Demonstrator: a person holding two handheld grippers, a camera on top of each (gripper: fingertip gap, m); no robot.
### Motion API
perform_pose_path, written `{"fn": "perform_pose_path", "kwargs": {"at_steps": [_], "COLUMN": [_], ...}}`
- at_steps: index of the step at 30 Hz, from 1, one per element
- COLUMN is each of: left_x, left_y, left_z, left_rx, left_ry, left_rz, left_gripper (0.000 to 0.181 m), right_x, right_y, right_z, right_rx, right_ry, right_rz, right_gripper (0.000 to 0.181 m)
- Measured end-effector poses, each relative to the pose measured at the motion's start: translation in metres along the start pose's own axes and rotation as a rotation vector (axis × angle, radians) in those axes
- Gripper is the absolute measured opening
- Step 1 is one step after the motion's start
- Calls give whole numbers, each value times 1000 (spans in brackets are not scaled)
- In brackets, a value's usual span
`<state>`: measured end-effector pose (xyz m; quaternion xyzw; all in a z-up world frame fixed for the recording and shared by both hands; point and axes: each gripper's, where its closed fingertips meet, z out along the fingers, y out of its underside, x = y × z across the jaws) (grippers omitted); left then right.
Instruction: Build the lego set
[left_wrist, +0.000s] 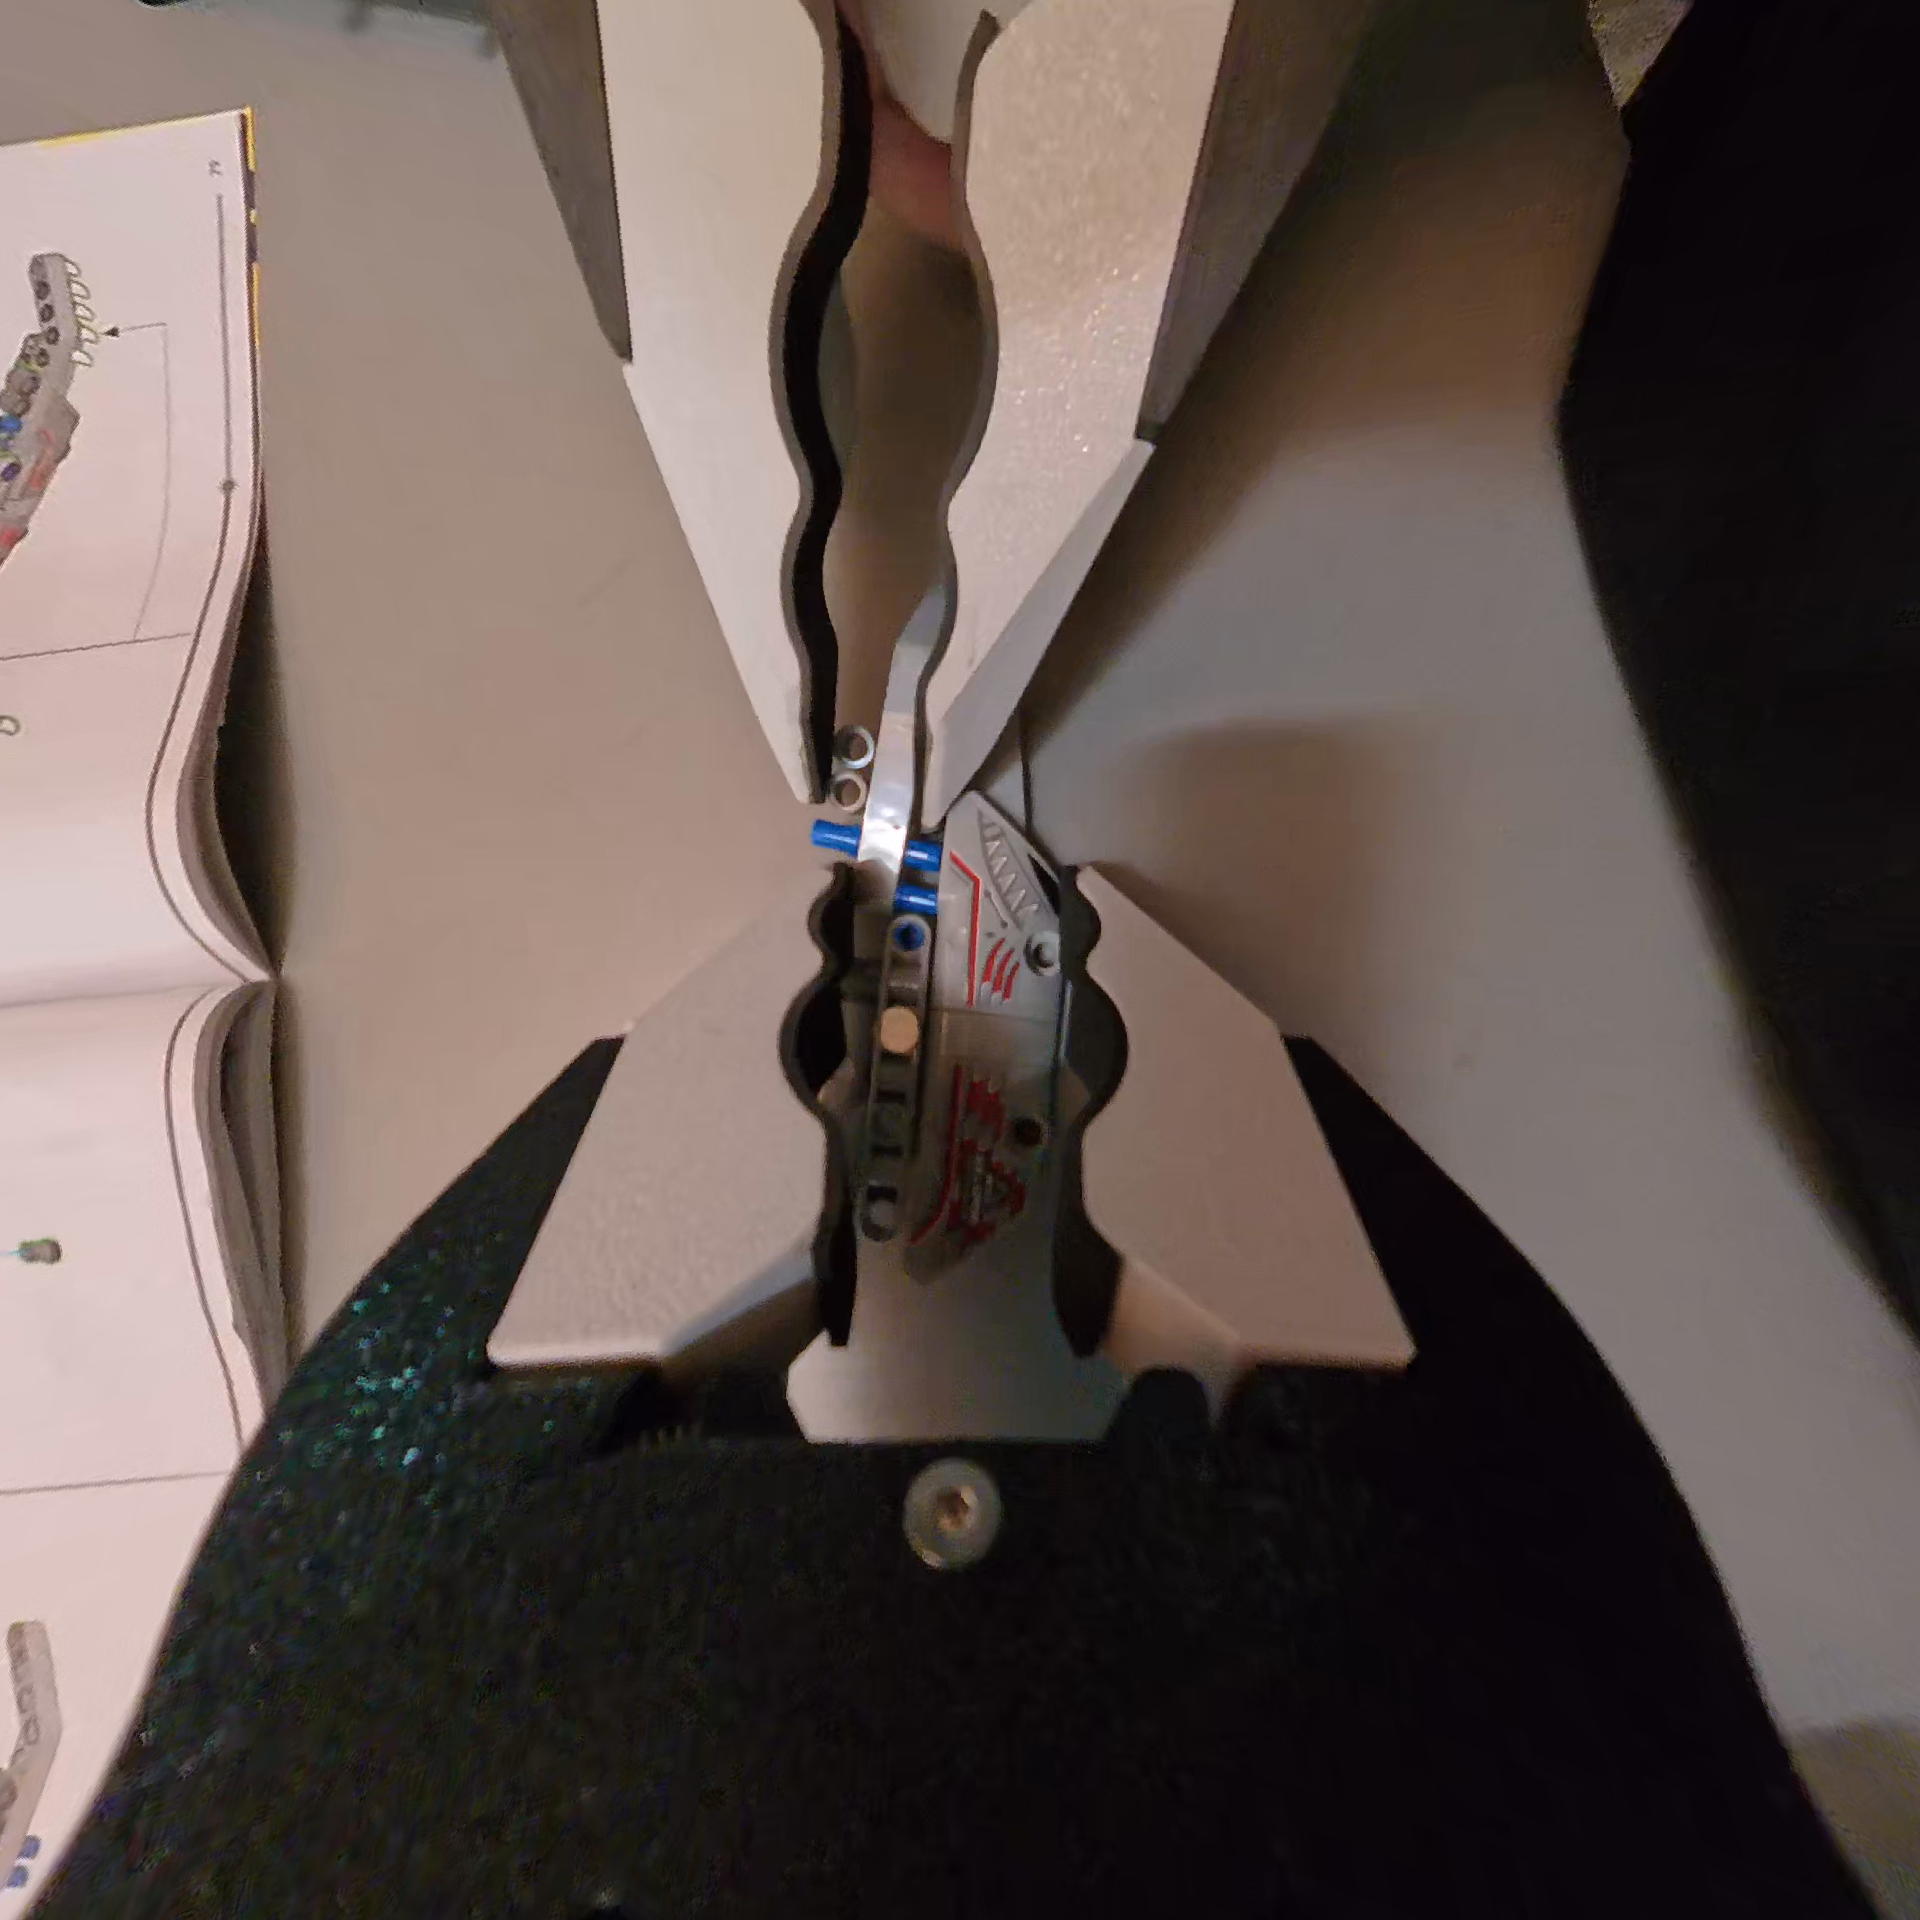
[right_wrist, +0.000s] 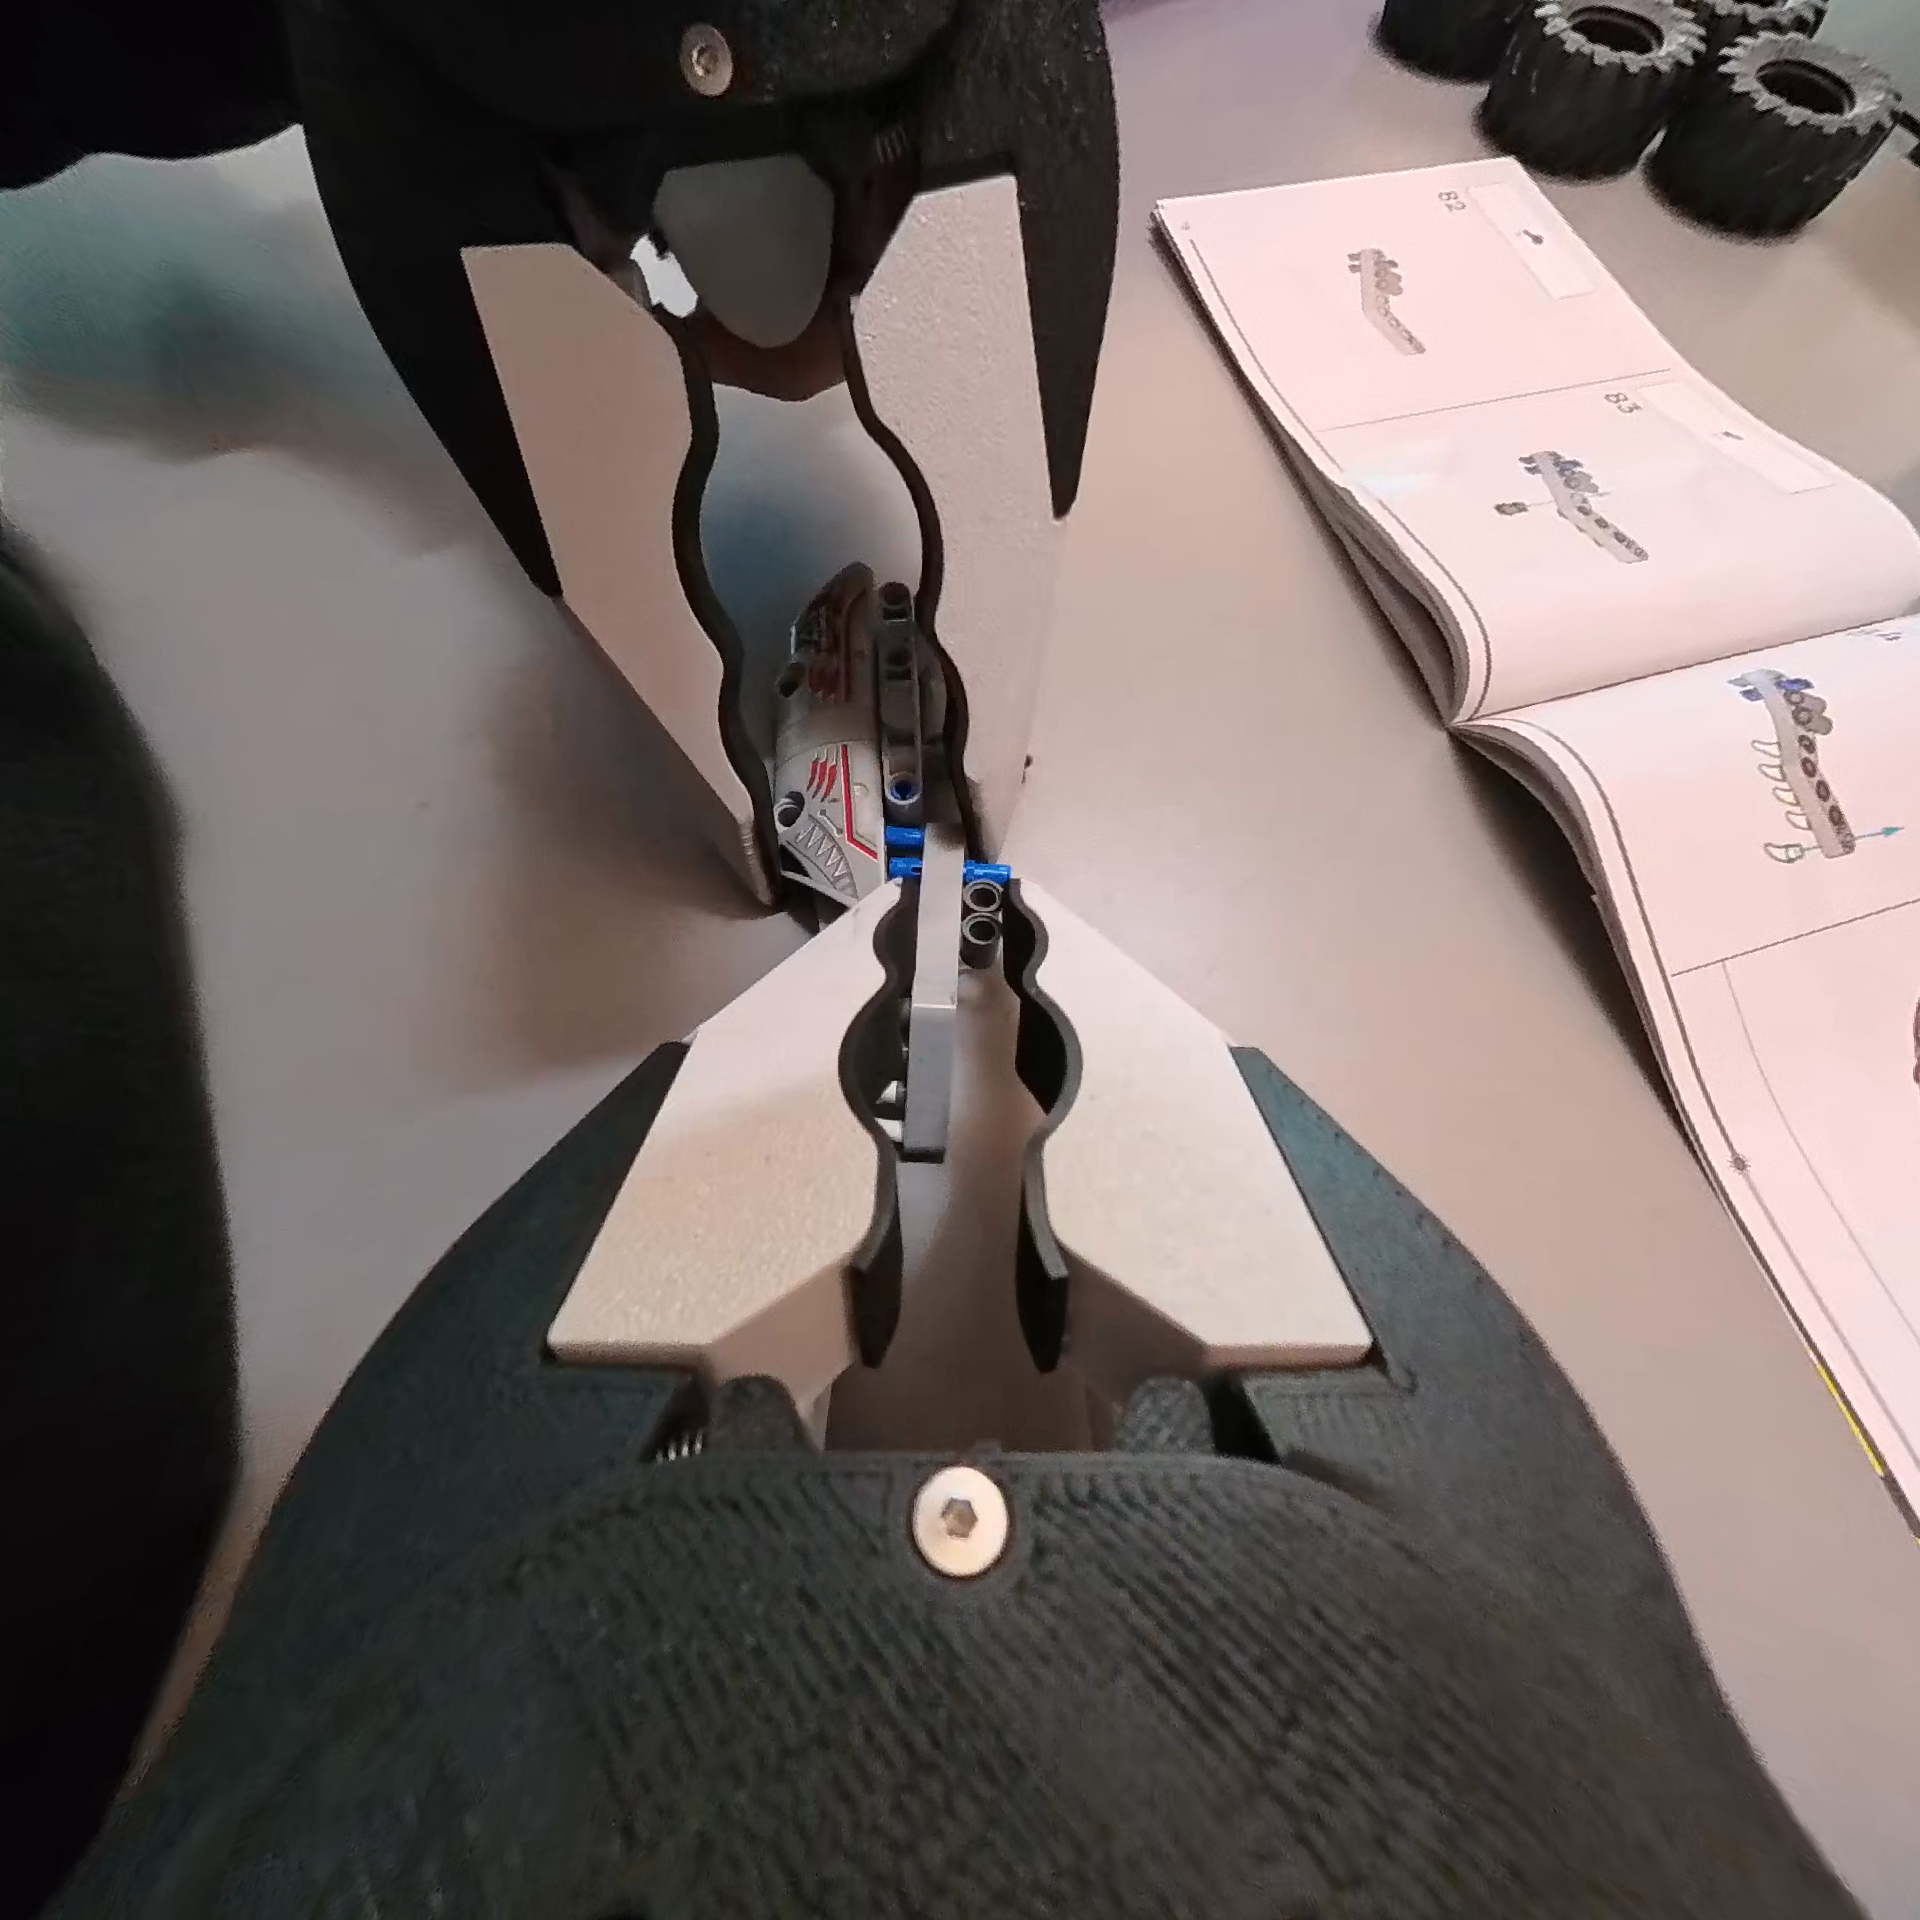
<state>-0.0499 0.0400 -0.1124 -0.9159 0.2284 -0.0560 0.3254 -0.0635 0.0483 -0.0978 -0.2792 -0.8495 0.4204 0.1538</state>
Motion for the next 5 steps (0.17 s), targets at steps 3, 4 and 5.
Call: {"fn": "perform_pose_path", "kwargs": {"at_steps": [3,4,5], "left_x": [0,0,-1], "left_y": [0,-1,-1], "left_z": [0,0,0], "left_rx": [-6,-5,0], "left_ry": [-2,-7,-17], "left_rz": [2,6,15], "left_gripper": [36,36,36], "right_x": [0,0,0], "right_y": [0,1,1], "right_z": [-1,-1,-1], "right_rx": [-10,-15,-18], "right_ry": [-13,-15,-14], "right_rz": [-23,-24,-31], "right_gripper": [14,14,14]}}
